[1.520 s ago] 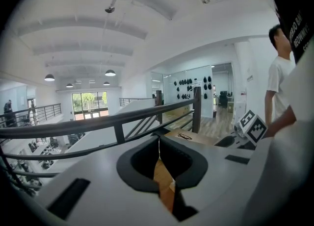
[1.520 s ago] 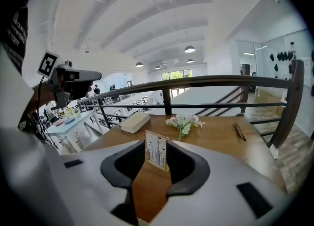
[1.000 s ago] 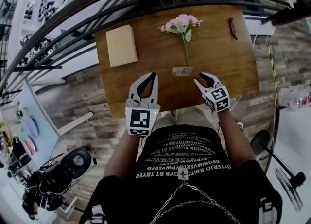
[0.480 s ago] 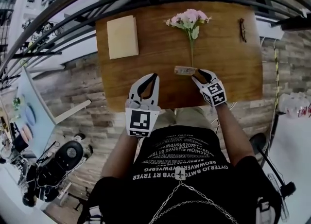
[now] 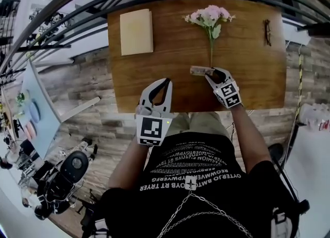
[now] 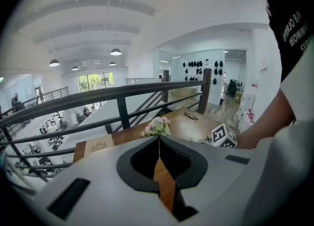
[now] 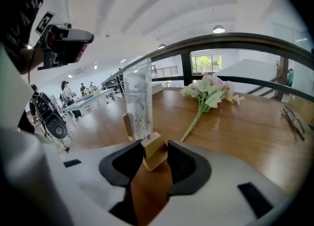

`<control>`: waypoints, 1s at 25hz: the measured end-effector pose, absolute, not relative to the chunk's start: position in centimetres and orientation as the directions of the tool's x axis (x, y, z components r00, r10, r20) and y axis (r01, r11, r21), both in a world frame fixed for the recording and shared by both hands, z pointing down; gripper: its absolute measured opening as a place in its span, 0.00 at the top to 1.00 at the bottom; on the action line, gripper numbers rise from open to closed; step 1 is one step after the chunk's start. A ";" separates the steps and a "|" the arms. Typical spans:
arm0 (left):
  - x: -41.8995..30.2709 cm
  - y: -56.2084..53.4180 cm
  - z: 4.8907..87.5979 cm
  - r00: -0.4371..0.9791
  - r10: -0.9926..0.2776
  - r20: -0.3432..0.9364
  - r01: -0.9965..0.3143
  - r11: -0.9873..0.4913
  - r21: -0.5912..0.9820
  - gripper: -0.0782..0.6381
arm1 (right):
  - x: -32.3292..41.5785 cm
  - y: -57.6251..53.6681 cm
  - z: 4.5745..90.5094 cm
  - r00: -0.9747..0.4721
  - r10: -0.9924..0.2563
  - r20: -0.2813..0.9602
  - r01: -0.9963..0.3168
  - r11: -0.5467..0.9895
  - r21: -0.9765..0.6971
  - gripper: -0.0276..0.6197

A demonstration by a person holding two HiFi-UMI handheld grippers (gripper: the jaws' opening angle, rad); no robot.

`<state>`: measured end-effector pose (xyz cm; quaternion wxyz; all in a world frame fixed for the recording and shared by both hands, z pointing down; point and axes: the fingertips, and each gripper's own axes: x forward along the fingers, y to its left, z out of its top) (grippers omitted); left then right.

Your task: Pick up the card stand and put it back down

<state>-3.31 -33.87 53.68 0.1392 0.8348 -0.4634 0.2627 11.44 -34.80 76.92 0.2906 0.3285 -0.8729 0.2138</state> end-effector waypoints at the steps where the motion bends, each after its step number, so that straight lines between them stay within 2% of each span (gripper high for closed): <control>1: -3.4 -33.9 53.7 0.430 -0.700 0.570 -0.848 -0.530 -0.011 0.85 | 11.4 -34.9 77.0 -0.619 -0.449 0.645 -0.694 0.698 -0.180 0.71; 7: -3.2 -33.4 53.3 0.434 -0.702 0.565 -0.842 -0.539 -0.022 0.85 | 11.2 -34.1 77.1 -0.643 -0.408 0.649 -0.681 0.692 -0.240 0.72; 12: -3.7 -33.3 52.0 0.440 -0.713 0.546 -0.839 -0.544 -0.034 0.85 | 11.4 -33.5 76.1 -0.636 -0.419 0.648 -0.712 0.642 -0.283 0.73; 25: -6.0 -30.9 49.3 0.450 -0.756 0.475 -0.848 -0.529 -0.040 0.85 | 11.7 -32.5 70.0 -0.589 -0.484 0.647 -0.763 0.597 -0.249 0.72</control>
